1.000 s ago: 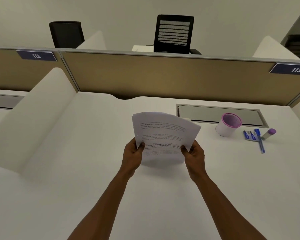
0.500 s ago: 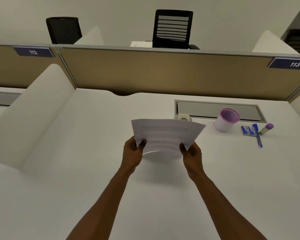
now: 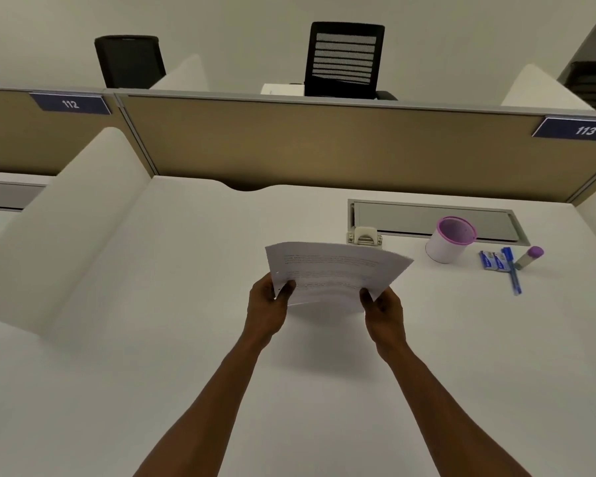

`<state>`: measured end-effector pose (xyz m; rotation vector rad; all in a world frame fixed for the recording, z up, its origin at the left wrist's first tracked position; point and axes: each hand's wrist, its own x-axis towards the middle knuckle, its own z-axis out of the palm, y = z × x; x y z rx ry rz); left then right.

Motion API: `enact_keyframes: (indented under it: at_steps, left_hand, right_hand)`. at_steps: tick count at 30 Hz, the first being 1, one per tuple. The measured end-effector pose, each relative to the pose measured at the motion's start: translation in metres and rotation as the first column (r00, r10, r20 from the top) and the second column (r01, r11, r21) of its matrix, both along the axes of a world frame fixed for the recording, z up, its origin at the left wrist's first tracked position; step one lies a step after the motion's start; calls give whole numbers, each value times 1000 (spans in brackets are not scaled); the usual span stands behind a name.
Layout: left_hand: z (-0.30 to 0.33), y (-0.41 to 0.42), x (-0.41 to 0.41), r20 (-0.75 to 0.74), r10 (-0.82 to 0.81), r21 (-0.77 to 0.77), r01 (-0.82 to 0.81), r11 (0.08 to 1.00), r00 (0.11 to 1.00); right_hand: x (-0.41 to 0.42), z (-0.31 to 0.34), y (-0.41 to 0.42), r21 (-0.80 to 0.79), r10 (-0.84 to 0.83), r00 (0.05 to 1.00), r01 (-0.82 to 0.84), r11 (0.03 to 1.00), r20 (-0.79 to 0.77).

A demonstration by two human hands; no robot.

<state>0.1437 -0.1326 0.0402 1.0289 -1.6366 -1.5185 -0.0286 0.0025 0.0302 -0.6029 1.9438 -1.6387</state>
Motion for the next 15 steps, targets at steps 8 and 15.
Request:
enact_keyframes:
  at_steps: [8, 15]
  left_hand:
    - [22, -2, -4, -139, 31, -36, -37, 999, 990]
    - [38, -21, 1, -223, 77, -32, -86, 996, 972]
  right_hand:
    - [-11, 28, 2, -56, 5, 990, -13, 998, -144]
    - [-6, 51, -16, -150, 35, 969, -73, 986, -245]
